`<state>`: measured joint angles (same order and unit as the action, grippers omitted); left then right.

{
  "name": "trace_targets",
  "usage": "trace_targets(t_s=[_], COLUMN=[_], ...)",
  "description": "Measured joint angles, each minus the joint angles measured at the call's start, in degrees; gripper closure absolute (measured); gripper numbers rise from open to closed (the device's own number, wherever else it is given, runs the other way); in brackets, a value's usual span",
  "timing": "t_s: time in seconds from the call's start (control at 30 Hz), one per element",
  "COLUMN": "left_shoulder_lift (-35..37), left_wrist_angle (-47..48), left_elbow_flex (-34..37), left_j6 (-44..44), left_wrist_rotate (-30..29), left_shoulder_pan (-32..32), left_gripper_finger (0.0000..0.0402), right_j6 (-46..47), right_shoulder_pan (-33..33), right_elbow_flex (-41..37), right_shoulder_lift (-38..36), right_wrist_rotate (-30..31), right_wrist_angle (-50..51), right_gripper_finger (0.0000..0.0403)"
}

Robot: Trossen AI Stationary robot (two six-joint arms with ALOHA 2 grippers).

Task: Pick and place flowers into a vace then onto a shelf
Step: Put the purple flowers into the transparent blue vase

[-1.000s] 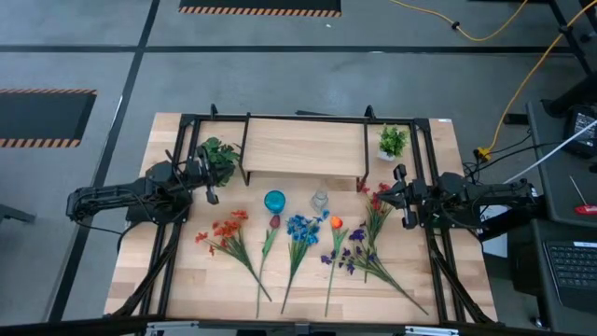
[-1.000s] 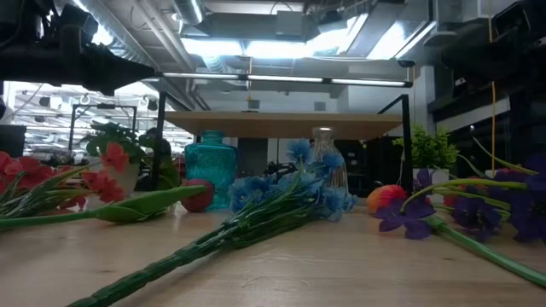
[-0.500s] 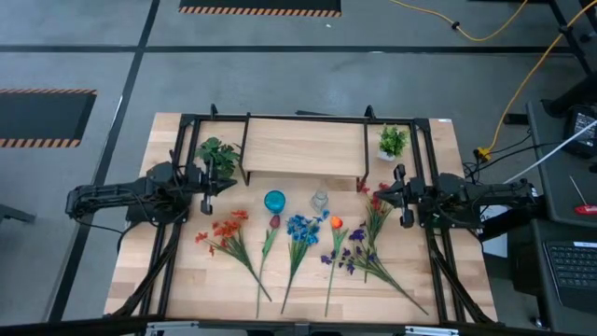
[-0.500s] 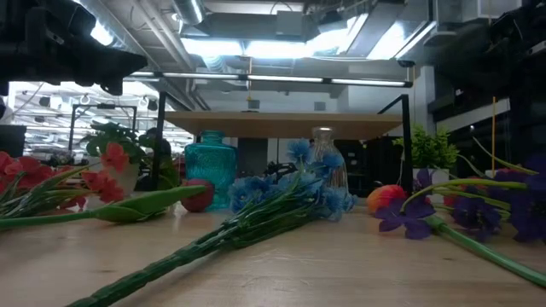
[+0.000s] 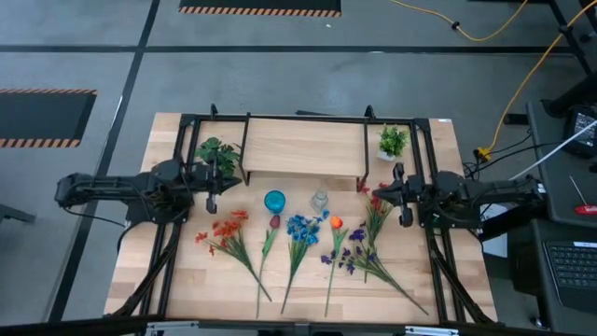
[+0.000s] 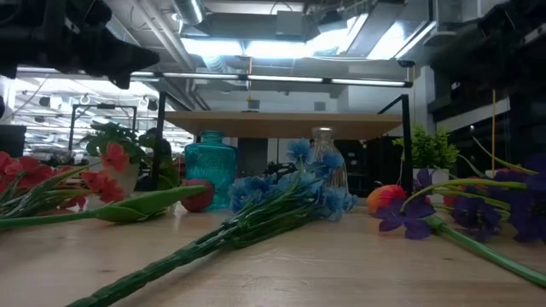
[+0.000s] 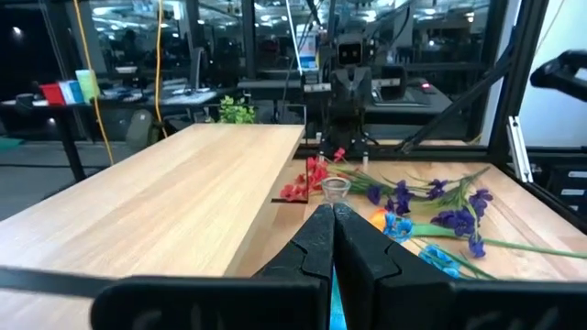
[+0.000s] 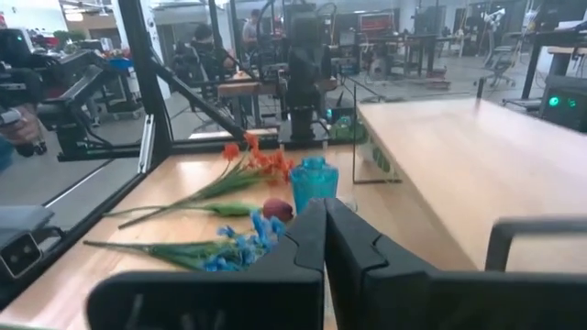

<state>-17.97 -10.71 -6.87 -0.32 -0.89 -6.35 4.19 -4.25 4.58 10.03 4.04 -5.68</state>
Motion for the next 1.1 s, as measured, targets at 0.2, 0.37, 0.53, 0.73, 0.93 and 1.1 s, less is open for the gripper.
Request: trace_targets(t_s=[0.2,0.37,0.53,0.73,0.93,1.1], left_shoulder_lift=[-6.0,-9.2,-10.8,-12.3,-16.2,-21.7], left_wrist_angle=[-1.6,-1.7,-2.9,-8.4,-11.7,-14.6], left_elbow_flex=[-2.5,-4.5,-4.7,-4.7,-4.7,-4.7], left_j6=[0.0,0.0,1.8,5.5,5.2,8.0], left_wrist_rotate=[-0.1,2.0,1.9,1.8,0.6,2.1], left_shoulder_pan=[0.0,0.0,0.0,0.0,0.0,0.0], left_gripper_finger=[0.04,0.0399,0.0398,0.0398,0.0398,0.0398], right_j6=[-1.5,-1.7,-2.0,-2.9,-0.6,-4.9], right_shoulder_pan=[0.0,0.0,0.0,0.0,0.0,0.0], right_elbow_flex=[4.9,7.4,7.9,7.9,7.9,10.3], right_shoulder_lift=[6.1,10.5,14.2,16.9,20.6,24.9], right_wrist_rotate=[-0.1,-1.5,-1.6,-1.7,-2.0,-1.7], right_wrist_angle=[0.3,0.4,-1.5,-3.3,-11.2,-12.3], right_gripper_finger=[0.0401,0.0401,0.04,0.04,0.0401,0.0401])
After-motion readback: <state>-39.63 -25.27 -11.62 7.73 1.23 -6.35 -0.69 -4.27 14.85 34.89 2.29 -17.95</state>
